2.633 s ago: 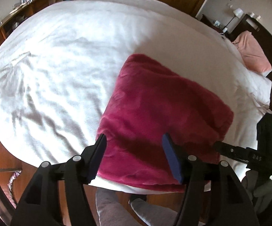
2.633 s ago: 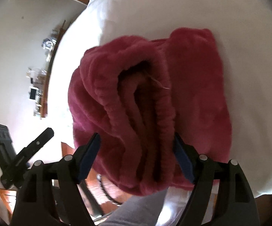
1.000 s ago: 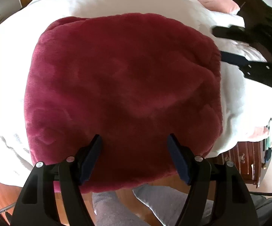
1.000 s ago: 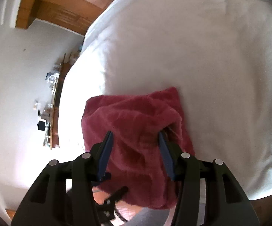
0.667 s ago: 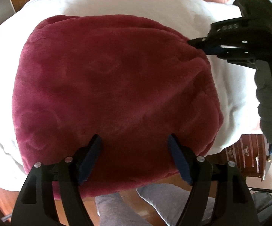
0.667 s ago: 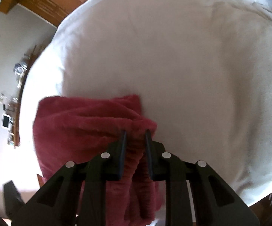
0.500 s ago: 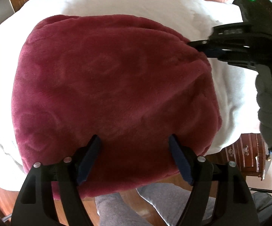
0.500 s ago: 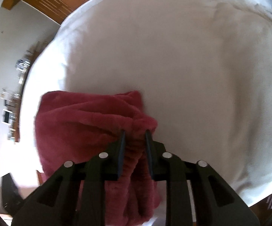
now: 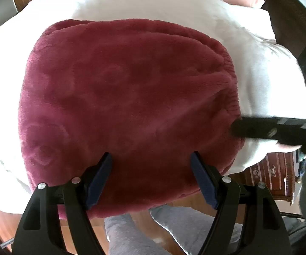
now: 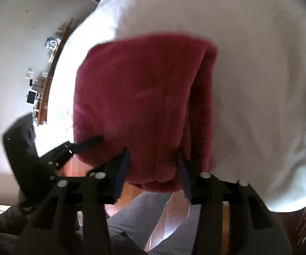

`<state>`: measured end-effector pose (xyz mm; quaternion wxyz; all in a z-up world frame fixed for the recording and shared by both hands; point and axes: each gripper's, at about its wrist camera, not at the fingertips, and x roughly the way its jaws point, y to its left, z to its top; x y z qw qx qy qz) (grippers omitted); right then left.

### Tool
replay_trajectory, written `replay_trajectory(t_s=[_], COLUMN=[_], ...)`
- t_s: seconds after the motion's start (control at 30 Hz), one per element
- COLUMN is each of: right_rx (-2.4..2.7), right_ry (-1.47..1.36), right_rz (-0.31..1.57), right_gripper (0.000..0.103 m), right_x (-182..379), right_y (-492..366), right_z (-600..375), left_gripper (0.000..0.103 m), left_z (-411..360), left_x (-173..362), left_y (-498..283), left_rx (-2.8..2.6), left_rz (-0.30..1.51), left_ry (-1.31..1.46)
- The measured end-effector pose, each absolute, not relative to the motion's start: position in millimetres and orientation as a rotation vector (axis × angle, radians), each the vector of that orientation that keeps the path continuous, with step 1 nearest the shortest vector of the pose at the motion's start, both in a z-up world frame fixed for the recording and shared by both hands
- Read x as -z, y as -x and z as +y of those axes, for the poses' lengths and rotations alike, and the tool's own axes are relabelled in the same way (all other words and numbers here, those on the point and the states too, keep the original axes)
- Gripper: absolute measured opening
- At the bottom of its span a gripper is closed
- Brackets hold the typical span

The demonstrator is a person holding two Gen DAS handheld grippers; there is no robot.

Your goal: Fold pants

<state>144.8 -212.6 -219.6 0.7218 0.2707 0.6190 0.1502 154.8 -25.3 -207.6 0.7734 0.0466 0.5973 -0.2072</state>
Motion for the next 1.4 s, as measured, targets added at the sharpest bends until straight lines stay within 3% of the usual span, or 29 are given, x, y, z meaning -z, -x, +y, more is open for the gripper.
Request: replay_trajectory(t_s=[0.13, 0.33, 0.6, 0.7, 0.83, 1.1, 1.4], right_rx=[-0.322, -0.327, -0.239, -0.254, -0.225, -0.294, -0.247], right_ry=[-0.587, -0.502, -0.495, -0.477, -0.443, -0.402, -0.453], right_rz=[1.382, 1.372, 1.444, 1.431, 1.349, 1.135, 1.211], right_gripper=[0.022, 0.021, 0.021, 0.022, 0.048, 0.048, 0.048], right_x=[225.4, 213.2, 277.1, 269.3, 236.9, 181.8, 235.8], right_y=[-146.9, -124.7, -129.3, -130.7, -127.6, -171.4, -230.3], right_z=[-209.6, -226.7, -212.2, -209.3, -223.7, -209.3, -203.9], left_gripper=[0.075, 0.075, 0.079, 0.079, 0.08, 0.08, 0.08], left_z=[-22.2, -9.2, -19.8, -21.2, -16.0, -18.1, -18.5], left_x=[207.8, 196.2, 212.9, 223.1, 218.4, 216.8, 218.2], left_y=[-152.1, -150.5, -145.8, -143.0, -145.2, -141.6, -141.2], left_rx=[0.433, 0.409, 0.431, 0.426, 0.418, 0.424, 0.42], left_rz=[1.293, 1.263, 1.28, 1.284, 1.28, 1.287, 1.29], left_ry=[-0.101, -0.083, -0.176, -0.229, -0.195, -0.17, -0.175])
